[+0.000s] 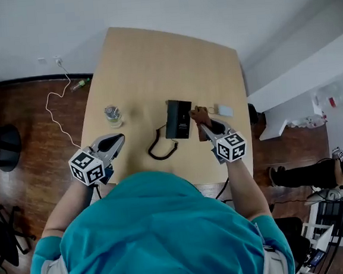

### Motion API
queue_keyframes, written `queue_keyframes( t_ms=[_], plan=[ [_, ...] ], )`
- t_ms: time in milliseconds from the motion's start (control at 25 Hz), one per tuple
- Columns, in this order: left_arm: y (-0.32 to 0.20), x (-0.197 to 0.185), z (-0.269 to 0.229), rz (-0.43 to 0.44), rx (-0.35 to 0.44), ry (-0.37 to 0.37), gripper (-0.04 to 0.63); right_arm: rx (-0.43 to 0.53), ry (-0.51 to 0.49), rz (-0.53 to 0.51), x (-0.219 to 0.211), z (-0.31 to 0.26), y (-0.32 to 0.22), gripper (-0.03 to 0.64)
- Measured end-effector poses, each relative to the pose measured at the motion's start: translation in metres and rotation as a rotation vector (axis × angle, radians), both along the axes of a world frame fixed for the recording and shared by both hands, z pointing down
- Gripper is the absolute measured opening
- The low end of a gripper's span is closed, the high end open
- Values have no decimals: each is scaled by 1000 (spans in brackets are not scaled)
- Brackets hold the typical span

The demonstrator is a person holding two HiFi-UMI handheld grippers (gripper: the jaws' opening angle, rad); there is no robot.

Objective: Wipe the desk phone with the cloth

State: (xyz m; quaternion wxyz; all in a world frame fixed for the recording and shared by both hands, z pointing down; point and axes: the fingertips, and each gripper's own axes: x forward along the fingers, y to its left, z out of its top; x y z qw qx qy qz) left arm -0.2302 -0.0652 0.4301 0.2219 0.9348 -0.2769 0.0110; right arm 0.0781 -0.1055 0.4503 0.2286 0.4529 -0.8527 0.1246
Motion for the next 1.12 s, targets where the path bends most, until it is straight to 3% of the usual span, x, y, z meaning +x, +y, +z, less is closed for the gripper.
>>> queue_keyframes(
  t_ms=[160, 280, 480, 640, 920, 1120],
  plan=[
    [-19, 37, 13, -49, -39, -61, 5, 26, 90, -122, 7, 26, -41, 117],
    [-23, 55, 23, -89, -101, -76, 5, 57, 172, -266, -17, 47, -68, 117],
    [-10, 75, 43, -73, -167, -106, 5, 61, 423, -457, -70, 86, -93, 117],
    [1, 80, 53, -24, -185, -104, 5, 42, 536, -462, -86, 104, -111, 117],
    [4, 76, 56, 18, -190, -78, 5, 12, 568, -351, -37, 107, -125, 117],
    [2, 79, 53, 7, -194, -60, 5, 35, 578, -365, -24, 119, -119, 117]
  ],
)
